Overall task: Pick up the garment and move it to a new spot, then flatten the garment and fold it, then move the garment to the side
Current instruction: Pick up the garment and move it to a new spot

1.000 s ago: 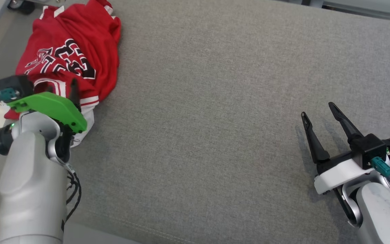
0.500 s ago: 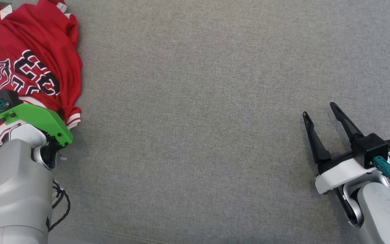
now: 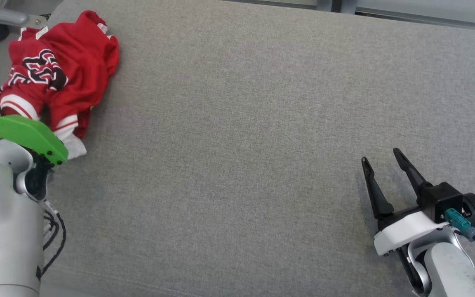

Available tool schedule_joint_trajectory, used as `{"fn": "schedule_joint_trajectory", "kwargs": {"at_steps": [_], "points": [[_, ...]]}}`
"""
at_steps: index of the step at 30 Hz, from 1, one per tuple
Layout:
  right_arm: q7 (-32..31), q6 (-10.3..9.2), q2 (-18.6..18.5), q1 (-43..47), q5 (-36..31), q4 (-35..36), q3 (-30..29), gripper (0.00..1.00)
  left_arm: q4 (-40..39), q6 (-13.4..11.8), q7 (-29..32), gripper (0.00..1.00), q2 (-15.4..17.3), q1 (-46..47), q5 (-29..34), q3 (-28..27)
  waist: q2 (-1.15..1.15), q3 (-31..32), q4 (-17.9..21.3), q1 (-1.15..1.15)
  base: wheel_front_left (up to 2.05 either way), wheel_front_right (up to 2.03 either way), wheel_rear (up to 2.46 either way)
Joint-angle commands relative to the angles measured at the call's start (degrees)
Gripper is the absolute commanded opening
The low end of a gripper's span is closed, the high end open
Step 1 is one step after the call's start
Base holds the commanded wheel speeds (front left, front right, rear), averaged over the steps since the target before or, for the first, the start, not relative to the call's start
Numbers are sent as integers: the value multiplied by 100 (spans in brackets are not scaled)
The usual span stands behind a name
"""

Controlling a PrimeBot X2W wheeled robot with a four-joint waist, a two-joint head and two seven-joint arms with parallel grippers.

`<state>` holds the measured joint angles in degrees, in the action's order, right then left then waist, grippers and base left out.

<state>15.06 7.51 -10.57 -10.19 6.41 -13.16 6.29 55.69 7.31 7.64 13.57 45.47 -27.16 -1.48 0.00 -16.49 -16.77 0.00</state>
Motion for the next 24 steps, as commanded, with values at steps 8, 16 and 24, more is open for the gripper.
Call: {"fn": "schedule_joint_trajectory", "kwargs": {"at_steps": [8,16,24], "points": [[19,-4,224,234,60,-20,-92,100,-2423,-34,507,0,526,-404,-334,-73,0,436,102,0,0,0,0],[18,-4,465,275,116,19,-175,100,-5546,-297,1893,0,448,-947,-811,69,0,604,711,0,0,0,0],[18,-4,581,286,134,84,-288,100,-7046,-428,2719,0,146,-1208,-1314,475,0,648,1358,0,0,0,0]]}}
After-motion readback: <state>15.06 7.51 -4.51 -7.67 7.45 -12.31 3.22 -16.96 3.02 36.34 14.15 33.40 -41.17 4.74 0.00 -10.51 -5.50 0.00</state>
